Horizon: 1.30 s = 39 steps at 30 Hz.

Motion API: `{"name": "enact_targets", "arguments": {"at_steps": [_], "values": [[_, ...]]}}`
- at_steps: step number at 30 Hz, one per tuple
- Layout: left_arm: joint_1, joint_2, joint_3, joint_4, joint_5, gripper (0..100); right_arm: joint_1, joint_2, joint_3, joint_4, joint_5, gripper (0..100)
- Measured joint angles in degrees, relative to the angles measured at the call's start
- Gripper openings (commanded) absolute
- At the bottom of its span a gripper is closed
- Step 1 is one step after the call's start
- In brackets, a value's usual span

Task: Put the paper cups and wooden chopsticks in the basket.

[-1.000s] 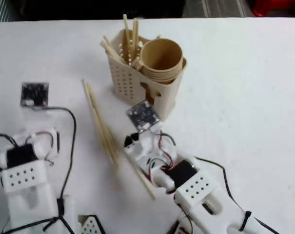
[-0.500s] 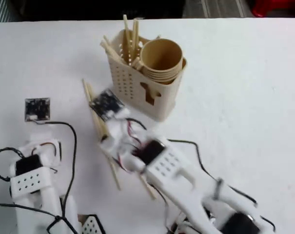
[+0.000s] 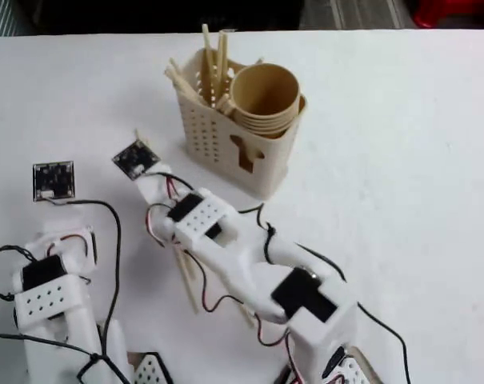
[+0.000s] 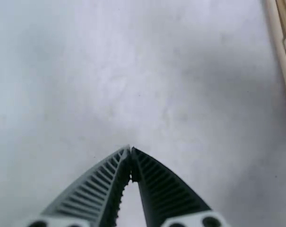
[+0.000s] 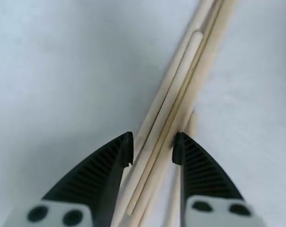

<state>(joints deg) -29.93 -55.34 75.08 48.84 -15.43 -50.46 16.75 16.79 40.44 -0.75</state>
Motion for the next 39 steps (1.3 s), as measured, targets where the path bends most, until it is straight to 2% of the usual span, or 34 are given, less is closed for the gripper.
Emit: {"name": "enact_targets", "arguments": {"at_steps": [5,7,16,29,32,39], "values": [[0.0,0.0,0.1,0.0,0.0,2,0.5,1.6,-1.1,0.4,0.2,0.9],[0.0,0.0,0.1,0.0,0.0,2,0.8,1.8,-1.5,0.8,0.2,3.4],[0.0,0.0,0.1,0.0,0.0,2,3.4,1.8,-1.8,5.0,0.2,2.1],[0.0,0.0,0.1,0.0,0.0,2,2.9,1.7,-2.1,6.4,0.2,1.8],[0.0,0.0,0.1,0.0,0.0,2,2.9,1.7,-2.4,7.6,2.5,1.8],[0.0,0.0,0.1,0.0,0.0,2,4.7,-7.5,-0.4,15.4,4.9,1.7]]}}
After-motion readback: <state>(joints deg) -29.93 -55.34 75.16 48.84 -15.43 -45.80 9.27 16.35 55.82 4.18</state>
